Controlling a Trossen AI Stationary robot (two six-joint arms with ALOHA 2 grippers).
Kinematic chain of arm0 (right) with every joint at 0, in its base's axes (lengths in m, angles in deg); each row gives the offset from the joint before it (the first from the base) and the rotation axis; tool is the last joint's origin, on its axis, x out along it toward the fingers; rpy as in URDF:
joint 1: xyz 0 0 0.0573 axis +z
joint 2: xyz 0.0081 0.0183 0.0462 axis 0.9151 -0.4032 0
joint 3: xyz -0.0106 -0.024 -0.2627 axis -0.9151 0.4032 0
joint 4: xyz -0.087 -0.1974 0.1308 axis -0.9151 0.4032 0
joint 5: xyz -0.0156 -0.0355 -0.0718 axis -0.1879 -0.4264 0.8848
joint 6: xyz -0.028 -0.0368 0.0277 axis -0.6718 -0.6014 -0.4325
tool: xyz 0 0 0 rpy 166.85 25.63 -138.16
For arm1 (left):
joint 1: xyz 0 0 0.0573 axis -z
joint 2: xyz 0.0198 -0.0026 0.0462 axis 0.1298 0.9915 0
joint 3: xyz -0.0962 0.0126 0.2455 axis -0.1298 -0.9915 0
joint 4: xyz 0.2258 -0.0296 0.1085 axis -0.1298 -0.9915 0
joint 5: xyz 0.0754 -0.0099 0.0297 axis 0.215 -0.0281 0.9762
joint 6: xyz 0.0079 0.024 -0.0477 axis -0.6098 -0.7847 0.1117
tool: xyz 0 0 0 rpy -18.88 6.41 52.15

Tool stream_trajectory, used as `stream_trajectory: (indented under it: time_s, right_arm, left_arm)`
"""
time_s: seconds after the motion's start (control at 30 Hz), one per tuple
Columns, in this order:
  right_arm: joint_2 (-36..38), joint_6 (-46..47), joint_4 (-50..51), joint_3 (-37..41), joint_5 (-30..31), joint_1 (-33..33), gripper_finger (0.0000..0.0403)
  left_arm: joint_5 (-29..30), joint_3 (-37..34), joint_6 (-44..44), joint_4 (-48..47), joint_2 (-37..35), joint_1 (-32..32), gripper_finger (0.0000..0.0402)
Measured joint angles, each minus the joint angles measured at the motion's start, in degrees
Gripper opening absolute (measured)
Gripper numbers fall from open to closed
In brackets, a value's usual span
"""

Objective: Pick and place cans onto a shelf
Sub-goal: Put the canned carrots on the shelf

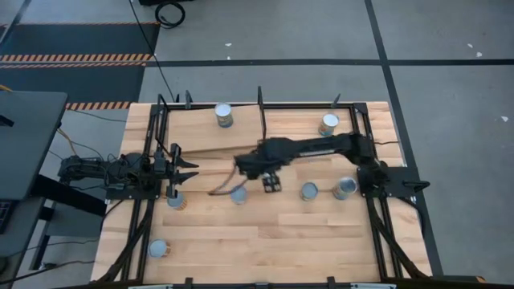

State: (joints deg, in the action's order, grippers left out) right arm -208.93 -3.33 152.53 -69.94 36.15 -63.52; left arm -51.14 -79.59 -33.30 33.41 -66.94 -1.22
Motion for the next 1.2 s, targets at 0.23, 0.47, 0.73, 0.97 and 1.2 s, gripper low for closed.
stream_trajectory:
  time_s: [0.23,0.47,0.73,0.97,1.2]
  right_arm:
    - [-11.6,-9.0,0.2,-13.3,-1.0,-3.0,0.0332]
    - [-12.7,-10.2,-2.0,-13.4,-7.1,-4.0,0.0335]
    - [-13.9,-11.3,-6.8,-13.4,-8.7,-4.7,0.0362]
    - [-13.7,-11.1,-10.6,-13.4,-9.6,-4.6,0.0383]
    - [-11.1,-9.2,-8.8,-13.4,-9.5,-4.0,0.0375]
  left_arm:
    - [0.0,0.0,0.0,0.4,0.0,0.0,0.0105]
    - [-0.1,0.0,11.6,0.9,0.0,0.0,0.0105]
    - [-1.7,0.0,10.0,2.5,0.4,0.0,0.0105]
    - [-1.1,0.0,8.6,2.5,0.4,0.0,0.0135]
    - [0.3,0.0,10.2,1.7,0.4,0.0,0.0225]
